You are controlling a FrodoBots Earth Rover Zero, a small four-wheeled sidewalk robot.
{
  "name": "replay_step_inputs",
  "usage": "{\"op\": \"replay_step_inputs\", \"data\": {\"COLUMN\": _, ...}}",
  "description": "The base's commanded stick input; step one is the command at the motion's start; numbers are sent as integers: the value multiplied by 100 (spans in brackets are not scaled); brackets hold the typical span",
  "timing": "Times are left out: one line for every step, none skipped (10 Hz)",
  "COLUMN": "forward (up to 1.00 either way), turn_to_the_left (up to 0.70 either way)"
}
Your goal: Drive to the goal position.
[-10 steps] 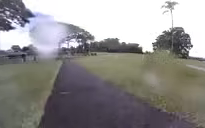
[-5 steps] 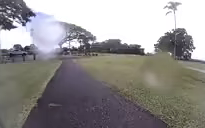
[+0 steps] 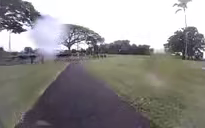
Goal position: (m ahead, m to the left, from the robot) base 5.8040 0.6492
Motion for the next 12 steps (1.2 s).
{"op": "replay_step_inputs", "data": {"forward": 85, "turn_to_the_left": 0}}
{"op": "replay_step_inputs", "data": {"forward": 85, "turn_to_the_left": 0}}
{"op": "replay_step_inputs", "data": {"forward": 85, "turn_to_the_left": 0}}
{"op": "replay_step_inputs", "data": {"forward": 85, "turn_to_the_left": 0}}
{"op": "replay_step_inputs", "data": {"forward": 85, "turn_to_the_left": 0}}
{"op": "replay_step_inputs", "data": {"forward": 85, "turn_to_the_left": 18}}
{"op": "replay_step_inputs", "data": {"forward": 85, "turn_to_the_left": 32}}
{"op": "replay_step_inputs", "data": {"forward": 85, "turn_to_the_left": 34}}
{"op": "replay_step_inputs", "data": {"forward": 85, "turn_to_the_left": 19}}
{"op": "replay_step_inputs", "data": {"forward": 85, "turn_to_the_left": 4}}
{"op": "replay_step_inputs", "data": {"forward": 85, "turn_to_the_left": 0}}
{"op": "replay_step_inputs", "data": {"forward": 85, "turn_to_the_left": 0}}
